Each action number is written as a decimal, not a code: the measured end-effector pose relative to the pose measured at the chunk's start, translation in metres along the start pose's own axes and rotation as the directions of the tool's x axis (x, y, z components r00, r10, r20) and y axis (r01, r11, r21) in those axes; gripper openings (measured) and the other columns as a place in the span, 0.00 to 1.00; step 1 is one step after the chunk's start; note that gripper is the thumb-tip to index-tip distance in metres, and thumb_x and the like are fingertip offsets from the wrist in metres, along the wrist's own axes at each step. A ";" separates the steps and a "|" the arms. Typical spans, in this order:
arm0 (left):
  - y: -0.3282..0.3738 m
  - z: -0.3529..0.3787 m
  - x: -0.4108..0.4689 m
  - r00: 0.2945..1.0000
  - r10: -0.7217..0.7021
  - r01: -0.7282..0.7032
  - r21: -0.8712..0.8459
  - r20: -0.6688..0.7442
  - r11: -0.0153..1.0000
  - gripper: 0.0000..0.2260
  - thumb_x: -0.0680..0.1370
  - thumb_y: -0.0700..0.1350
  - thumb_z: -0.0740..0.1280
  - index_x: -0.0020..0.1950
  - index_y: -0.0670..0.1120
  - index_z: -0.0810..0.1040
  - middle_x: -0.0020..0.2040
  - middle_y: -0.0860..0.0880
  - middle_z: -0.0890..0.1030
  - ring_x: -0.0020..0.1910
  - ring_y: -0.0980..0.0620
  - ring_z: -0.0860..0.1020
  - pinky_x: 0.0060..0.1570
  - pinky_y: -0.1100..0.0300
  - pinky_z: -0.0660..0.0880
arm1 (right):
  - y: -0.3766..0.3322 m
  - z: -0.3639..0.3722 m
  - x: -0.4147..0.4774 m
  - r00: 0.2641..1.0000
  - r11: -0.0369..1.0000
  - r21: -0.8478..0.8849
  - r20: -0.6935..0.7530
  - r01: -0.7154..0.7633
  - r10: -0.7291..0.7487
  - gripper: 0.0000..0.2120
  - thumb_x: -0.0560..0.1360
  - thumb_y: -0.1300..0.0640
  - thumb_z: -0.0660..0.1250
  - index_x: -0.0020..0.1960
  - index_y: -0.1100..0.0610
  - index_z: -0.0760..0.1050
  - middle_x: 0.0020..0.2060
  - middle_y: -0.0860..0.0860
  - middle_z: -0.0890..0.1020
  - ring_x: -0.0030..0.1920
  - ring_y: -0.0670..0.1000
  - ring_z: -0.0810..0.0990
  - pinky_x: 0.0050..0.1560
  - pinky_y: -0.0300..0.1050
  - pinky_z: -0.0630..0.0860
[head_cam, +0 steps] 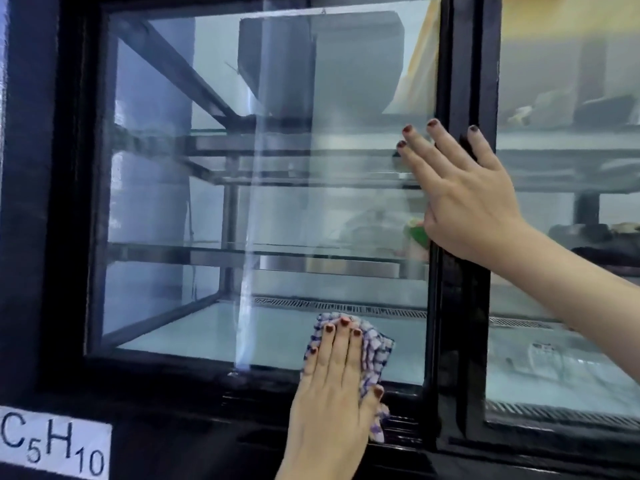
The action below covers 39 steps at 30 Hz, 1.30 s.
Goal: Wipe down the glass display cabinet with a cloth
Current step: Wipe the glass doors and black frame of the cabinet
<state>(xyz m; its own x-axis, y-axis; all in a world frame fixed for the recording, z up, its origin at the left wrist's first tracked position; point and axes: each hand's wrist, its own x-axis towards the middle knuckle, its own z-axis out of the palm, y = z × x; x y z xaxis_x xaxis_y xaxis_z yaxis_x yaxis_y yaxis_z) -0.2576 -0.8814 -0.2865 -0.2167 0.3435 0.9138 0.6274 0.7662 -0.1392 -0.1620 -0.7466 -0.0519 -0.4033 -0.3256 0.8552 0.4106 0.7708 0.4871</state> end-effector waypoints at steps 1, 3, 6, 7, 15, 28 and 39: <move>-0.002 0.001 0.000 1.000 0.006 -0.006 0.006 -0.008 1.000 0.32 0.79 0.56 0.48 0.75 0.38 0.44 0.77 0.42 0.38 0.76 0.47 0.42 0.69 0.54 0.49 | 0.001 0.001 -0.001 1.000 1.000 0.010 -0.019 0.005 -0.004 0.32 0.69 0.59 0.46 0.73 0.62 0.63 0.73 0.56 0.64 0.74 0.60 0.60 0.72 0.61 0.50; -0.007 0.002 0.003 1.000 -0.003 0.003 -0.020 0.004 1.000 0.29 0.81 0.55 0.40 0.76 0.38 0.44 0.77 0.43 0.40 0.76 0.48 0.42 0.70 0.54 0.50 | 0.003 0.002 -0.002 0.998 1.000 0.018 -0.053 0.026 -0.025 0.33 0.69 0.59 0.44 0.73 0.62 0.64 0.72 0.56 0.65 0.73 0.60 0.61 0.72 0.61 0.51; -0.016 -0.002 0.017 0.998 -0.062 0.060 -0.066 -0.027 0.996 0.29 0.82 0.56 0.41 0.76 0.38 0.47 0.77 0.43 0.48 0.76 0.48 0.47 0.70 0.54 0.50 | 0.005 0.002 -0.005 0.997 0.998 0.035 -0.055 0.048 -0.046 0.32 0.69 0.61 0.49 0.74 0.61 0.62 0.73 0.55 0.64 0.74 0.59 0.59 0.72 0.61 0.47; -0.019 -0.005 0.026 0.991 -0.113 0.107 -0.101 -0.064 0.989 0.29 0.82 0.56 0.44 0.76 0.38 0.47 0.78 0.43 0.50 0.75 0.48 0.48 0.70 0.55 0.49 | 0.005 0.003 -0.005 0.998 0.998 0.045 -0.050 0.047 -0.045 0.32 0.69 0.62 0.50 0.74 0.60 0.60 0.74 0.54 0.62 0.75 0.58 0.57 0.73 0.60 0.45; -0.016 -0.009 0.035 0.967 -0.218 0.200 -0.141 -0.130 0.970 0.30 0.81 0.55 0.47 0.77 0.40 0.42 0.77 0.42 0.48 0.76 0.47 0.47 0.71 0.53 0.48 | 0.007 0.009 -0.008 0.990 0.990 0.090 -0.103 0.110 -0.100 0.29 0.70 0.67 0.60 0.72 0.62 0.65 0.72 0.56 0.66 0.74 0.59 0.60 0.72 0.63 0.47; 0.021 -0.004 0.002 0.993 0.093 -0.096 0.048 0.069 0.994 0.35 0.78 0.59 0.52 0.77 0.41 0.46 0.77 0.45 0.48 0.76 0.49 0.52 0.70 0.55 0.50 | 0.002 0.004 -0.012 0.989 0.988 0.118 -0.127 0.095 -0.080 0.32 0.68 0.71 0.55 0.73 0.61 0.64 0.73 0.56 0.65 0.74 0.59 0.60 0.70 0.65 0.50; -0.039 -0.003 0.017 0.989 -0.146 0.145 -0.120 0.005 0.982 0.30 0.81 0.57 0.35 0.76 0.38 0.43 0.77 0.39 0.47 0.75 0.46 0.47 0.70 0.51 0.46 | 0.038 -0.003 -0.009 0.983 0.974 0.144 -0.030 -0.174 0.179 0.36 0.74 0.37 0.48 0.77 0.53 0.48 0.77 0.48 0.48 0.77 0.52 0.43 0.74 0.59 0.42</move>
<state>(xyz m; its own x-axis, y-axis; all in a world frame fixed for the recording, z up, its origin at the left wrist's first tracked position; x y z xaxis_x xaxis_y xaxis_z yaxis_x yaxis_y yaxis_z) -0.2837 -0.9072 -0.2648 -0.3098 0.2312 0.9223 0.6746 0.7370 0.0418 -0.1401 -0.7161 -0.0402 -0.2987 -0.1981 0.9336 0.3524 0.8862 0.3007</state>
